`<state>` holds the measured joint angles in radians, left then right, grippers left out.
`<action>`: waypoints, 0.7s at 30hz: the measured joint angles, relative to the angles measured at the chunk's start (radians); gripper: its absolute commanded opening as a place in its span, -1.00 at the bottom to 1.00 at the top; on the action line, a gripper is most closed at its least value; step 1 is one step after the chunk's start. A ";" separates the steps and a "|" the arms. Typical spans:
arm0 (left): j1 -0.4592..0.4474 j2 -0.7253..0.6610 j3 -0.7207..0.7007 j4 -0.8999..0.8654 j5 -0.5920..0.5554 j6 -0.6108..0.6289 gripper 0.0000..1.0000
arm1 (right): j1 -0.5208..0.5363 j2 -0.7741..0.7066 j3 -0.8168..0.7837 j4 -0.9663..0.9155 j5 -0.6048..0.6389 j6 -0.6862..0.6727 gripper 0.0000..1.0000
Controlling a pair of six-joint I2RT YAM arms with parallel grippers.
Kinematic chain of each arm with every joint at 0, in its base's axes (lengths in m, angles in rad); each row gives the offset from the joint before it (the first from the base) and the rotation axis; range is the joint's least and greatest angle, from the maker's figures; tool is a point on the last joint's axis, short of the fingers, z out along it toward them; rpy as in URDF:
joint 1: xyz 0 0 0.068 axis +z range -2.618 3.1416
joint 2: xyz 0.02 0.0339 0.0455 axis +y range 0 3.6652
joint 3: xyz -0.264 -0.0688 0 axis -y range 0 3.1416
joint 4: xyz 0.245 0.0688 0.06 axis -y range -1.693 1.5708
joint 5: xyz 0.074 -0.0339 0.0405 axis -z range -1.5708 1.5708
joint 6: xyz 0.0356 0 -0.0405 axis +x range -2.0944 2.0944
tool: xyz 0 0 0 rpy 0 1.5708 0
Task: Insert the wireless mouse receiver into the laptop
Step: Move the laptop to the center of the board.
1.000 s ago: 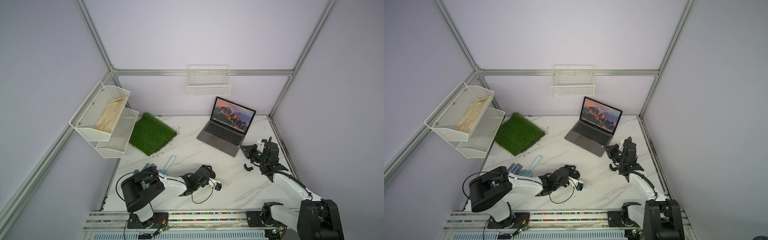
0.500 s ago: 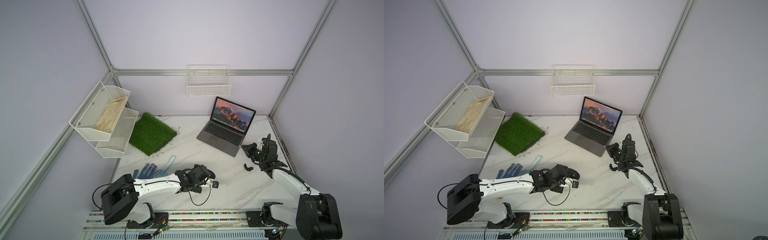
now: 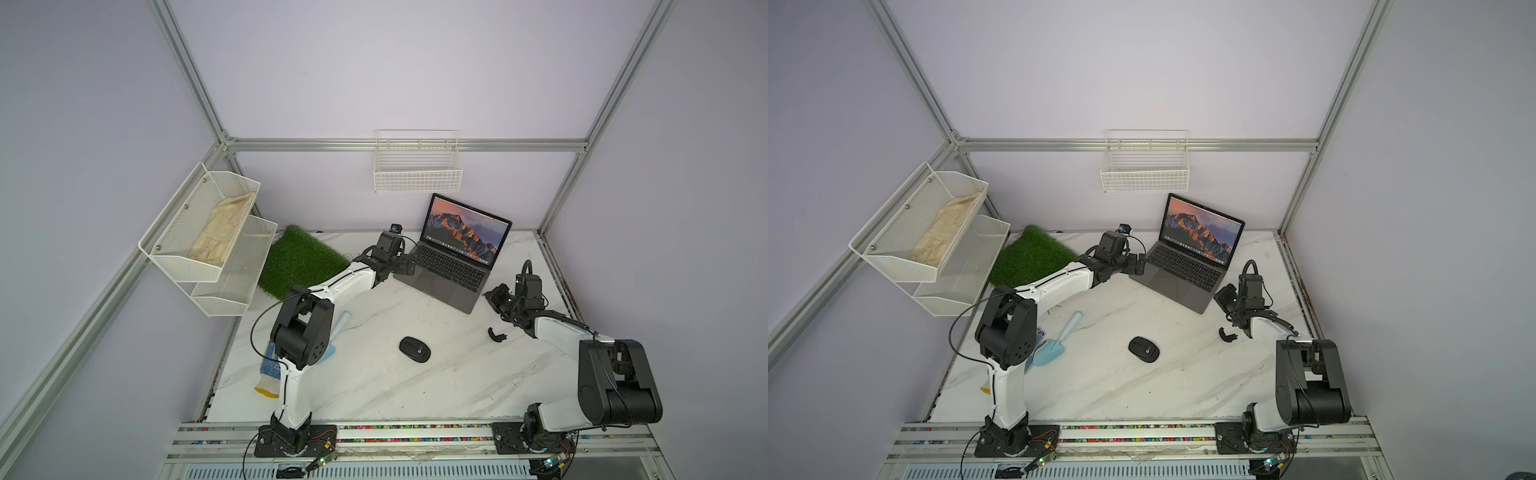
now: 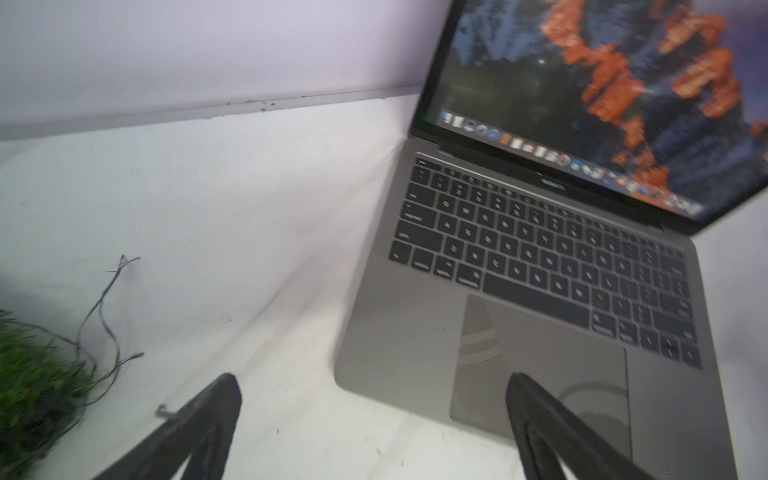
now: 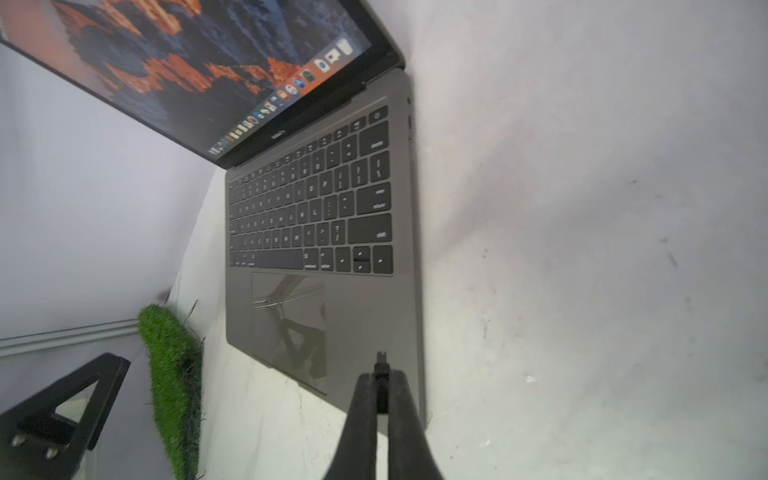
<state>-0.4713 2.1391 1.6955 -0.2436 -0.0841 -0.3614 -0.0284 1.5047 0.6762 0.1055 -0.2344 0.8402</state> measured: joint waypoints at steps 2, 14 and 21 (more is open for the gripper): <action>0.034 0.095 0.084 0.008 0.035 -0.049 1.00 | -0.011 0.032 0.001 -0.001 0.002 -0.005 -1.00; 0.115 0.339 0.298 0.023 0.387 -0.169 1.00 | -0.023 0.165 0.029 0.027 -0.069 -0.019 -1.00; 0.110 0.336 0.275 0.030 0.559 -0.141 1.00 | -0.011 0.182 0.026 0.051 -0.158 -0.011 -1.00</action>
<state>-0.3614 2.4748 1.9705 -0.2138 0.4747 -0.5026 -0.0391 1.6867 0.7017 0.1566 -0.3923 0.8291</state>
